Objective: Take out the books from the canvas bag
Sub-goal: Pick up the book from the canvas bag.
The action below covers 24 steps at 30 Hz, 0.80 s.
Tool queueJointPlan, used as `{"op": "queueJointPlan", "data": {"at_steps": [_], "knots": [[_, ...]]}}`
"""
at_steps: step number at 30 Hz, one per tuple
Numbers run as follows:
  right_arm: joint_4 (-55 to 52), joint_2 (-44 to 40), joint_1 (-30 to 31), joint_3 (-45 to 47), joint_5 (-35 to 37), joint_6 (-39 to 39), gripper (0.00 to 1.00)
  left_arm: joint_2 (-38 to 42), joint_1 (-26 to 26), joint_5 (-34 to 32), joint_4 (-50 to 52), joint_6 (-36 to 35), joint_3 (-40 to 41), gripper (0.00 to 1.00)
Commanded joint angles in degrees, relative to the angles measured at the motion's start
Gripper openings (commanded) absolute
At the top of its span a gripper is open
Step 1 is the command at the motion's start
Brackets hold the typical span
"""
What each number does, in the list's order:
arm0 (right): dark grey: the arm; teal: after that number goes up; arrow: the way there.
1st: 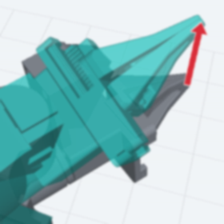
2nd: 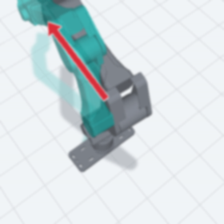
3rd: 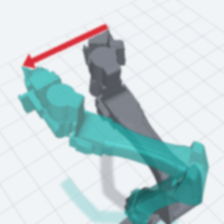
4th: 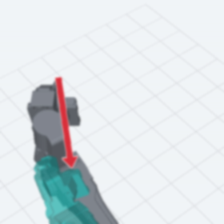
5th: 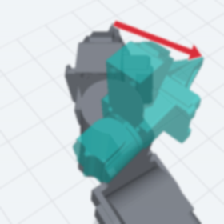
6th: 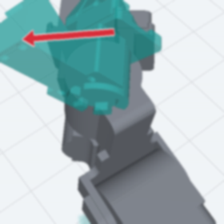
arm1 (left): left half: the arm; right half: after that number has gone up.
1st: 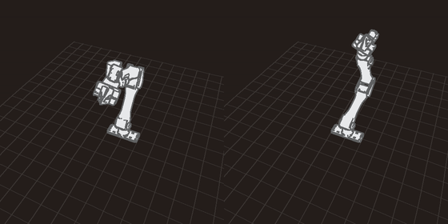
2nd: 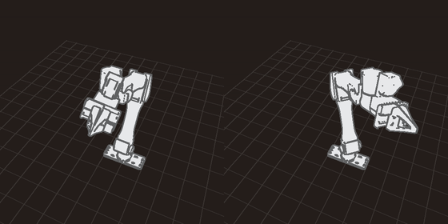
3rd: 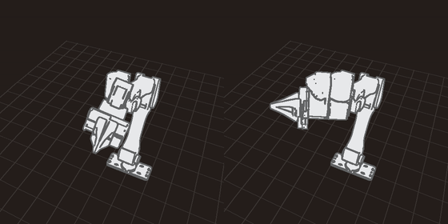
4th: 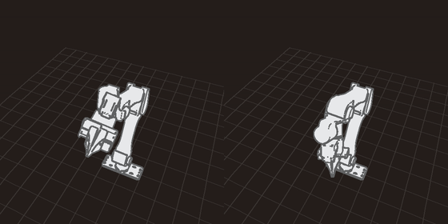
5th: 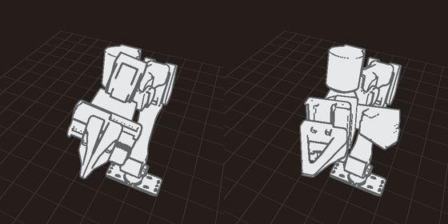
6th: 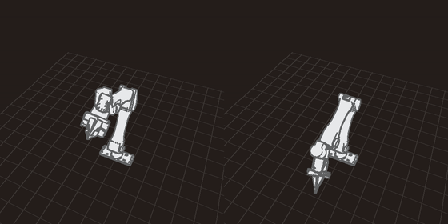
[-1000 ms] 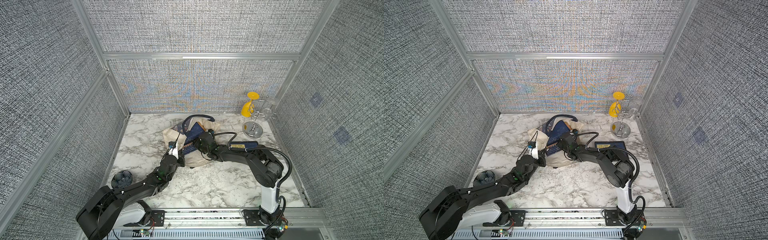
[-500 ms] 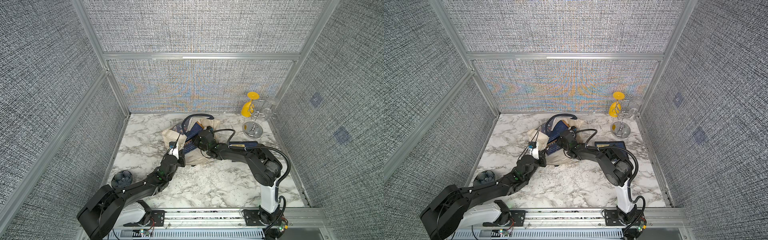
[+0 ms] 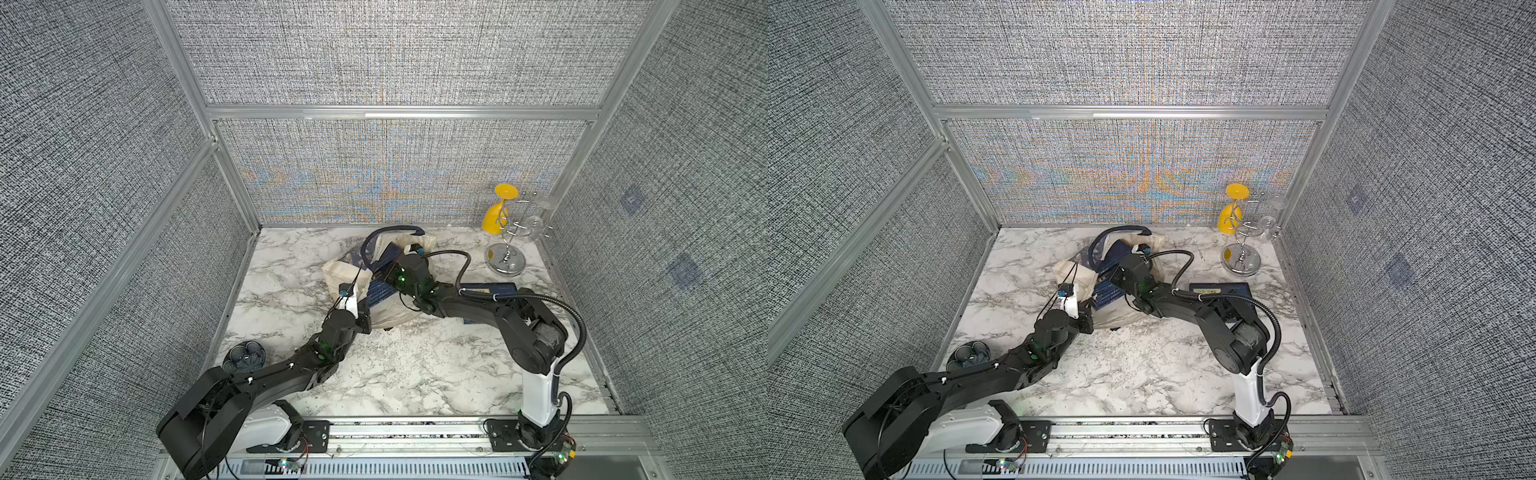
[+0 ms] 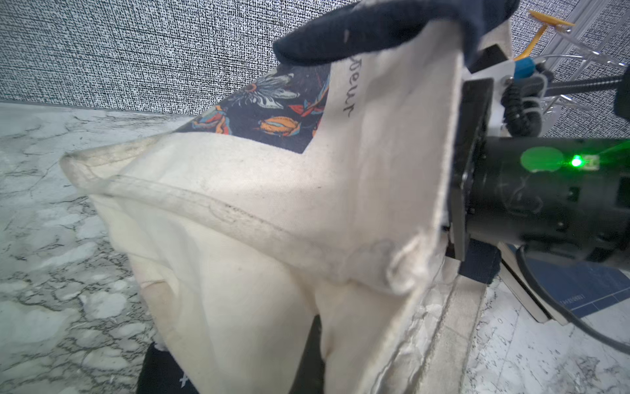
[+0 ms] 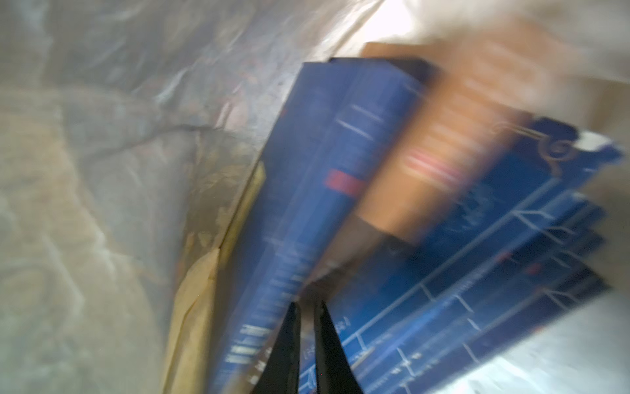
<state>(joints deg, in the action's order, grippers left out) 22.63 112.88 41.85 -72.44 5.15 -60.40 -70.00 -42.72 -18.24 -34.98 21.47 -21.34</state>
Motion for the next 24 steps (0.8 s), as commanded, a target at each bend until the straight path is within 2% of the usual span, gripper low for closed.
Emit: {"op": "queueJointPlan", "data": {"at_steps": [1, 7, 10, 13, 24], "knots": [[3.75, 0.19, 0.10, -0.15, 0.18, -0.58, 0.13, 0.13, -0.13, 0.94, -2.71, -0.21, -0.28, 0.00], [2.16, 1.51, 0.23, -1.53, 0.45, -1.53, 0.24, 0.40, -0.08, 1.03, -2.72, -0.21, -0.25, 0.00], [2.24, 0.32, 0.30, 0.31, 0.65, -3.51, 0.36, 1.14, -0.09, 0.85, -2.46, -0.34, -0.02, 0.00], [2.79, -1.78, 0.86, 3.00, 2.15, -4.35, 0.44, 1.53, -0.09, 0.66, -2.28, -0.39, -0.08, 0.00], [0.96, 0.97, 1.57, 0.96, 1.65, -6.16, 0.46, 1.88, -0.08, 0.76, -2.02, -0.38, 0.03, 0.00]]}}
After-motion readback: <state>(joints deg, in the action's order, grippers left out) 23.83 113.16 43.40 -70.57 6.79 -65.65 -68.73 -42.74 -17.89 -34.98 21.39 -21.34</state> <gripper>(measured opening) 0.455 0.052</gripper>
